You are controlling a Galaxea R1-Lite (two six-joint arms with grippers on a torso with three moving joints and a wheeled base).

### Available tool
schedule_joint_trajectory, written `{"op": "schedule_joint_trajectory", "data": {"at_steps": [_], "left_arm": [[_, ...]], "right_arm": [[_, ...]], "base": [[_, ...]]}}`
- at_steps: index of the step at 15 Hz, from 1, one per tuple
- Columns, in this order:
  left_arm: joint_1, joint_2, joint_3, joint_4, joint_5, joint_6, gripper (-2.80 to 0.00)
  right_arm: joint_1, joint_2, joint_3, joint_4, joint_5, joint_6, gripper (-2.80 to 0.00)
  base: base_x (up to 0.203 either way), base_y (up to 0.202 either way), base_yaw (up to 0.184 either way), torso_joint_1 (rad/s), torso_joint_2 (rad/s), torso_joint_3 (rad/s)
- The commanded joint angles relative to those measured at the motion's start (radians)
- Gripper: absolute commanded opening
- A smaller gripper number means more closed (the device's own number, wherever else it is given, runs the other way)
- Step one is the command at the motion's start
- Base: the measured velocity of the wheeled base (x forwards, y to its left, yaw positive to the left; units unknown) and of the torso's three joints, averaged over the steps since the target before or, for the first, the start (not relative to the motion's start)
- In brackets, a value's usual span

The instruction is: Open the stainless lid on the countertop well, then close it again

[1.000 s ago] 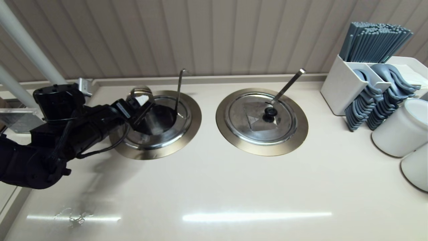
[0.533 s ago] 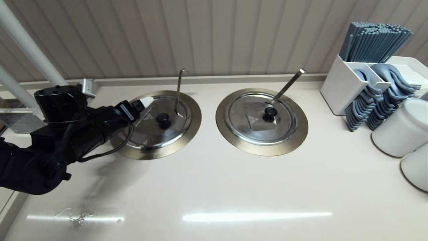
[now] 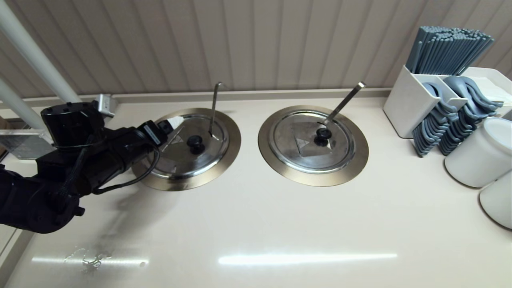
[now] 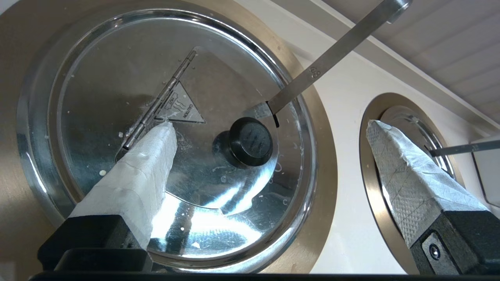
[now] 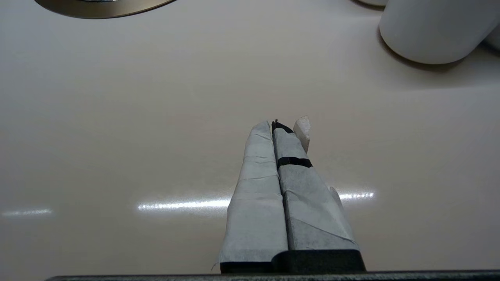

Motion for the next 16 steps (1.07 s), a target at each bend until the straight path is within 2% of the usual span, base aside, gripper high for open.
{"op": "schedule_joint_trajectory", "data": {"at_steps": [1,3,4,6,8,11,13,16], "left_arm": [[0.0,-0.014,0.0,-0.004,0.0,0.006,0.0],[-0.005,-0.072,0.029,-0.003,-0.006,0.057,0.0],[-0.01,-0.111,0.048,0.0,-0.011,0.105,-2.8],[0.001,-0.202,0.054,0.059,-0.012,0.224,-2.8],[0.013,-0.358,0.068,0.227,-0.008,0.339,-2.8],[0.019,-0.689,0.147,0.47,-0.002,0.462,-2.8],[0.035,-0.959,0.196,0.703,0.065,0.541,-2.8],[0.062,-1.307,0.232,1.062,0.175,0.619,-2.8]], "right_arm": [[0.0,0.0,0.0,0.0,0.0,0.0,-2.8],[0.0,0.0,0.0,0.0,-0.001,0.0,-2.8],[0.0,0.0,0.0,0.0,0.0,0.0,-2.8],[0.0,0.0,0.0,0.0,0.0,0.0,-2.8],[0.0,0.0,0.0,0.0,0.0,0.0,-2.8],[0.0,0.0,0.0,0.0,-0.001,0.0,-2.8],[0.0,0.0,0.0,0.0,0.0,0.0,-2.8],[0.0,0.0,0.0,0.0,0.0,0.0,-2.8]], "base": [[0.0,0.0,0.0,0.0,0.0,0.0],[0.0,0.0,0.0,0.0,0.0,0.0],[0.0,0.0,0.0,0.0,0.0,0.0],[0.0,0.0,0.0,0.0,0.0,0.0],[0.0,0.0,0.0,0.0,0.0,0.0],[0.0,0.0,0.0,0.0,0.0,0.0],[0.0,0.0,0.0,0.0,0.0,0.0],[0.0,0.0,0.0,0.0,0.0,0.0]]}}
